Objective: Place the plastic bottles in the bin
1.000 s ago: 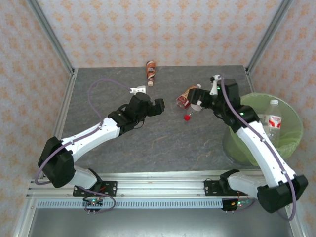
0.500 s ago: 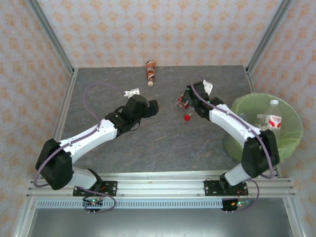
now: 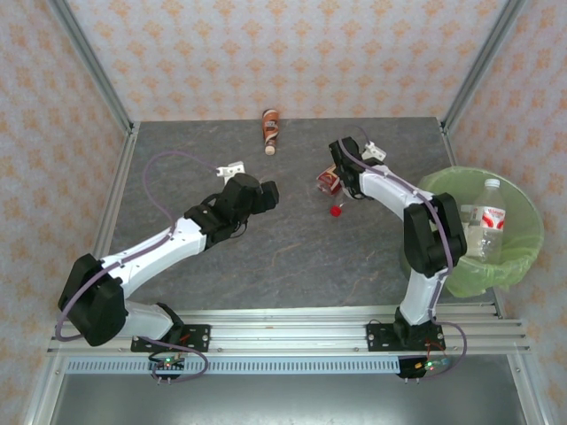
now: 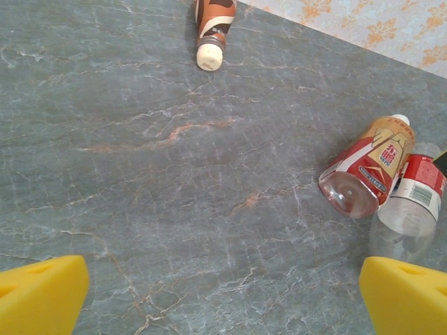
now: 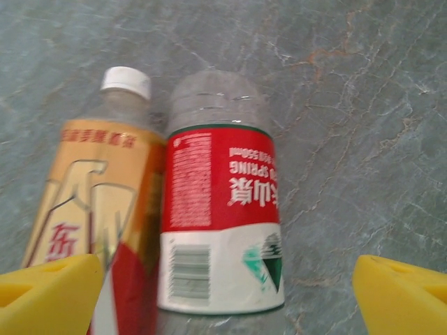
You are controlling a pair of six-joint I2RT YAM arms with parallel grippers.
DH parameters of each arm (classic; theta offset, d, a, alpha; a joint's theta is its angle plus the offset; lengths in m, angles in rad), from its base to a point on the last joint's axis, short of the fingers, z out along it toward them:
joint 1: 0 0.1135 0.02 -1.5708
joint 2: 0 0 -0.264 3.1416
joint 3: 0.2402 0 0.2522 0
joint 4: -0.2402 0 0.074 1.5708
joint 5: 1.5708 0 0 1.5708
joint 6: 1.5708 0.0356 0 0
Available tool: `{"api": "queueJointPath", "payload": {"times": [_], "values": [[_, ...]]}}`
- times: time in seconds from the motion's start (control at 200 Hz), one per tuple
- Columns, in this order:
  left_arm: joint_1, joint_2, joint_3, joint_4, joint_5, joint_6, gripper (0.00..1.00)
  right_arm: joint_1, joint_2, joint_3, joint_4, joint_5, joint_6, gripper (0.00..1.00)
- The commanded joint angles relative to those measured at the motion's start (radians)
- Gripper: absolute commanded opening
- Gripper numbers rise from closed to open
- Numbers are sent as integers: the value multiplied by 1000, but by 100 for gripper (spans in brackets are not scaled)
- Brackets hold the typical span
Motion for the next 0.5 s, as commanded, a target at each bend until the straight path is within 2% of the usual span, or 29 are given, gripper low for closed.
{"api": "queueJointPath", "payload": {"times": [0.0, 0.255, 0.37, 0.495], "values": [[13, -32, -17, -31, -56, -9, 100, -15, 37, 38, -47, 16, 39, 92], [14, -13, -2, -32, -40, -13, 100, -42, 118, 47, -16, -132, 8, 88], [14, -12, -6, -31, -39, -16, 100, -42, 148, 54, -30, -135, 0, 89], [14, -14, -8, -32, -37, -22, 100, -42, 154, 24, -19, -143, -7, 82]]}}
